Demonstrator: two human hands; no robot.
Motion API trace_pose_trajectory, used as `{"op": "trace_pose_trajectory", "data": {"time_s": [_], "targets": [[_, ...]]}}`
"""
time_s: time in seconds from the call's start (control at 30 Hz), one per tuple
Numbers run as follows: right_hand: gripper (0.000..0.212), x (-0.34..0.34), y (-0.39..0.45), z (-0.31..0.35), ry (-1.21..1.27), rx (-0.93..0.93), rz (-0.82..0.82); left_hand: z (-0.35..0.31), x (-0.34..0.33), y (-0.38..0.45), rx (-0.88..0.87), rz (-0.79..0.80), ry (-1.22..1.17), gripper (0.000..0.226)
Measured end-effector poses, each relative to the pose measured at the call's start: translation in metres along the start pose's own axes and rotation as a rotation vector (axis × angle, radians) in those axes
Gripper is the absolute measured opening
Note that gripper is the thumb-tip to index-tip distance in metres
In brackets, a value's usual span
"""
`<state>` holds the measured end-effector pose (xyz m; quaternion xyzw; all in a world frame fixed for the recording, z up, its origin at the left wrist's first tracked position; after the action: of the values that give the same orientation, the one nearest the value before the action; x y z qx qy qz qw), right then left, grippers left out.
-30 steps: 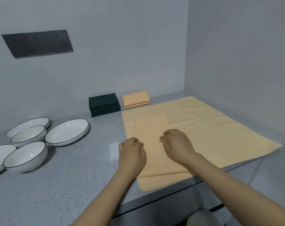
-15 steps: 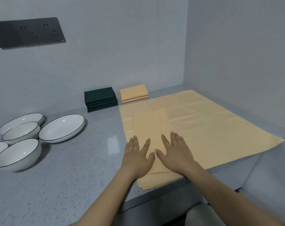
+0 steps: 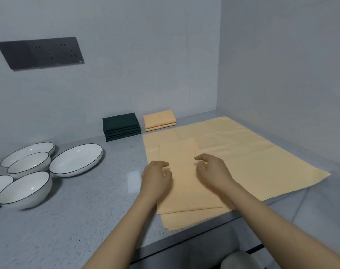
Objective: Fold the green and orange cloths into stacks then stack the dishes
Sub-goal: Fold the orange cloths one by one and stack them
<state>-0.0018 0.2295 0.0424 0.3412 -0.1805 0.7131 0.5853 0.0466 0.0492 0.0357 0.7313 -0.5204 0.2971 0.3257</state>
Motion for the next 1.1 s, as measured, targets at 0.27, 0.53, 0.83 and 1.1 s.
{"op": "trace_pose_trajectory", "data": {"time_s": [0.27, 0.53, 0.83, 1.1], "targets": [[0.027, -0.012, 0.037, -0.009, 0.269, -0.259, 0.02, -0.003, -0.01, 0.028, 0.153, -0.011, -0.165, 0.032], [0.017, -0.017, 0.052, -0.032, 0.293, -0.397, -0.054, 0.025, -0.019, 0.051, 0.296, -0.084, -0.124, 0.022], [0.012, -0.022, 0.066, -0.042, 0.295, -0.495, -0.085, 0.035, -0.024, 0.069, 0.392, -0.161, -0.09, 0.016], [0.012, -0.019, 0.065, -0.048, 0.619, -0.478, -0.127, 0.045, -0.026, 0.063, 0.461, -0.194, -0.58, 0.012]]}}
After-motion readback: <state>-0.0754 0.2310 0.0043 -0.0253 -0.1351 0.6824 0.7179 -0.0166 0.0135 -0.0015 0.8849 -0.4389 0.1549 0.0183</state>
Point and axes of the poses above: each hand's wrist, its own y-axis towards the middle knuckle, its own x-axis out of the back of the hand, z = x × y, the point moved 4 cm from there along y, towards the middle knuckle, and after that the axes turned 2 degrees about z, right-handed, at the moved point
